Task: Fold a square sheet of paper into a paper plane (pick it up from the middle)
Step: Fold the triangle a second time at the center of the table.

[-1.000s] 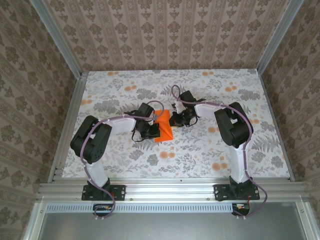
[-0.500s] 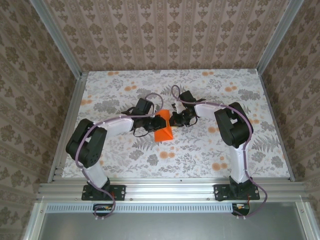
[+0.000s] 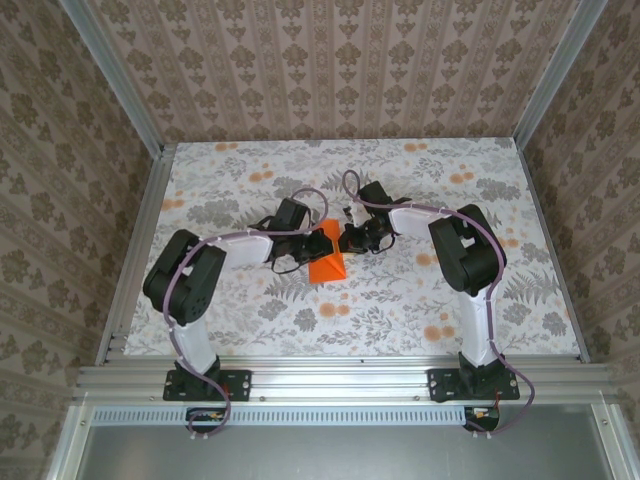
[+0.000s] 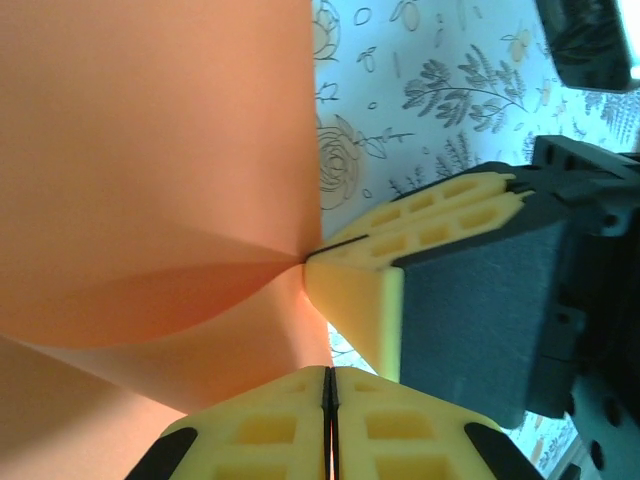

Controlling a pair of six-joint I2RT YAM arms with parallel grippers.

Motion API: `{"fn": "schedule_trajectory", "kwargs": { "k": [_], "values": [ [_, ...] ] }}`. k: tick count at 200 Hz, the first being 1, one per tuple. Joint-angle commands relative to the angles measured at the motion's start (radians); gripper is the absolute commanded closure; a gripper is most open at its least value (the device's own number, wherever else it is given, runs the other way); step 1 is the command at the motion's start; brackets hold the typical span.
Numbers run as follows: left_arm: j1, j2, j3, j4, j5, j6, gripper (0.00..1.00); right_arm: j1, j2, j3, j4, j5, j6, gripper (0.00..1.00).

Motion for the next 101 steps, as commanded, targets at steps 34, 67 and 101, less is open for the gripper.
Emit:
{"fn": "schedule_trajectory", "kwargs": {
  "k": [34, 67, 101],
  "values": [
    [0.006, 0.04, 0.044, -0.039, -0.024, 0.01, 0.9, 0.004, 0.025, -0.02, -0.035, 0.061, -0.002, 0.9],
    [0.005, 0.048, 0.047, -0.062, -0.034, 0.019, 0.9, 0.004, 0.026, -0.018, -0.037, 0.063, -0.002, 0.88],
    [0.005, 0.057, 0.049, -0.073, -0.037, 0.024, 0.9, 0.004, 0.027, -0.018, -0.039, 0.066, -0.001, 0.88]
  ]
}}
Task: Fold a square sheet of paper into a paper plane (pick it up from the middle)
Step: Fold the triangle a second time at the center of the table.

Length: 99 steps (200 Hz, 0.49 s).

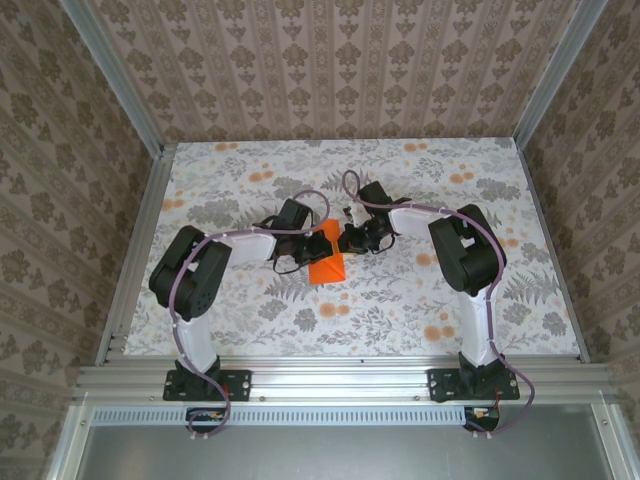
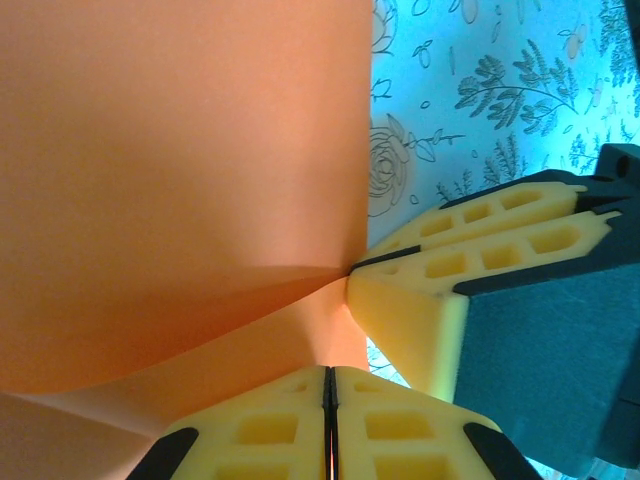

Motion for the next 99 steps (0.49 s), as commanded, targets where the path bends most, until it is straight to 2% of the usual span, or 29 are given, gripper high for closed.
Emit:
{"fn": "schedule_trajectory", "kwargs": {
  "k": [1, 99],
  "values": [
    [0.005, 0.02, 0.026, -0.032, -0.014, 0.023, 0.9, 0.004, 0.027, -0.018, -0.039, 0.065, 0.0, 0.88],
    [0.005, 0.032, 0.034, -0.072, -0.04, 0.032, 0.9, 0.005, 0.033, -0.013, -0.047, 0.071, -0.005, 0.87]
  ]
}}
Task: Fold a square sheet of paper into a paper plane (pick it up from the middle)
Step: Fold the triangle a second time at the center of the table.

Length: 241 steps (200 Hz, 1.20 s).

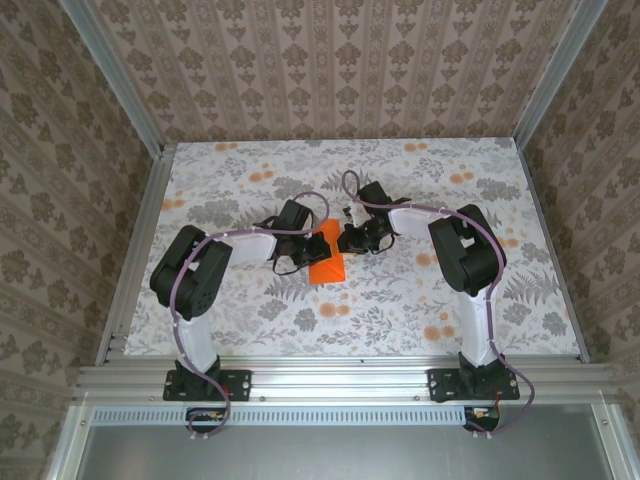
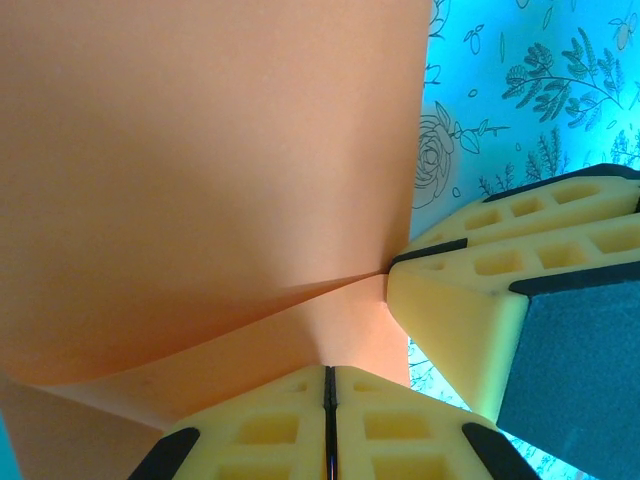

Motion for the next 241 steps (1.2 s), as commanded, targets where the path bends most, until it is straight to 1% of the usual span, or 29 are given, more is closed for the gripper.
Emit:
{"fn": "schedule_trajectory", "kwargs": {
  "k": [1, 72, 161, 214, 241],
  "values": [
    [0.005, 0.026, 0.027, -0.035, -0.019, 0.028, 0.91, 0.003, 0.033, -0.013, -0.047, 0.066, -0.005, 0.87],
    [0.005, 0.049, 0.03, -0.014, -0.01, 0.01, 0.91, 0.005, 0.038, -0.008, -0.054, 0.072, -0.001, 0.86],
    [0.005, 0.053, 0.023, 0.034, 0.021, -0.005, 0.9, 0.005, 0.042, -0.007, -0.061, 0.082, 0.005, 0.9],
    [0.005, 0.06, 0.022, 0.033, 0.02, -0.002, 0.9, 0.003, 0.042, -0.009, -0.057, 0.08, 0.024, 0.85],
    [0.005, 0.066, 0.02, 0.025, 0.015, -0.001, 0.9, 0.003, 0.032, -0.011, -0.051, 0.081, 0.033, 0.84]
  ]
}}
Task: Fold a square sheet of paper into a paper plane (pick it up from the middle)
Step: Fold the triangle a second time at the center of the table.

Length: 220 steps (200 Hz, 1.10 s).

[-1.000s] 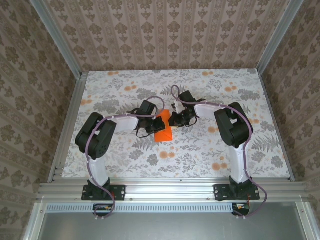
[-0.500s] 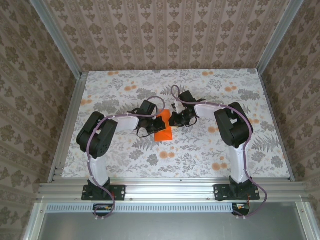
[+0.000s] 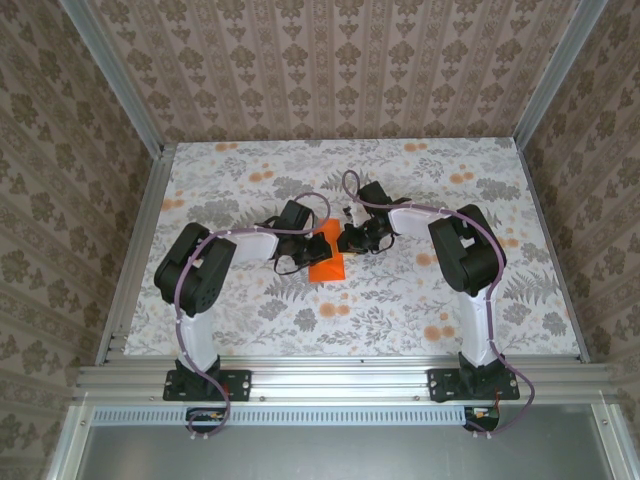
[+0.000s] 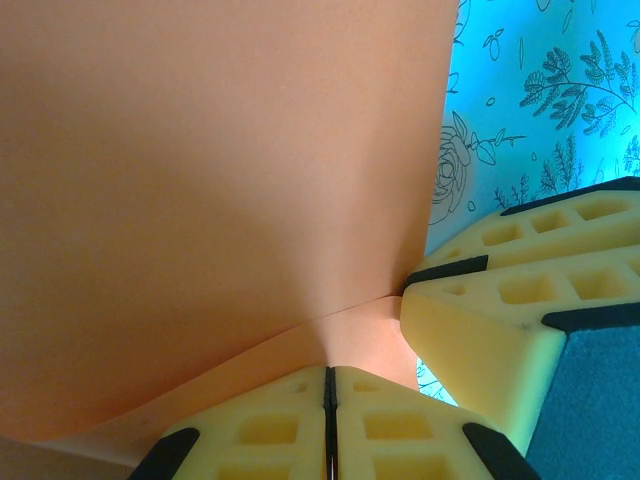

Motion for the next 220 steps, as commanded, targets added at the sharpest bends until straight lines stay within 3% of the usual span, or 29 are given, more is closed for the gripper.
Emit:
{"fn": "schedule_trajectory", "kwargs": {
  "k": [1, 89, 113, 151, 220],
  "values": [
    [0.004, 0.032, 0.011, 0.001, -0.001, 0.0, 0.9, 0.003, 0.031, -0.012, -0.051, 0.073, 0.015, 0.84],
    [0.002, 0.048, -0.004, -0.07, -0.062, -0.004, 0.92, -0.004, -0.192, -0.06, -0.027, 0.096, 0.107, 0.71],
    [0.001, 0.049, -0.005, -0.075, -0.068, -0.004, 0.92, 0.017, -0.25, -0.1, -0.039, 0.099, 0.112, 0.74],
    [0.001, 0.048, -0.008, -0.085, -0.087, -0.012, 0.92, 0.087, -0.253, -0.151, -0.053, 0.092, 0.144, 0.88],
    [-0.001, 0.049, -0.014, -0.082, -0.098, -0.018, 0.92, 0.143, -0.175, -0.149, -0.056, 0.055, 0.148, 0.89]
  ]
}}
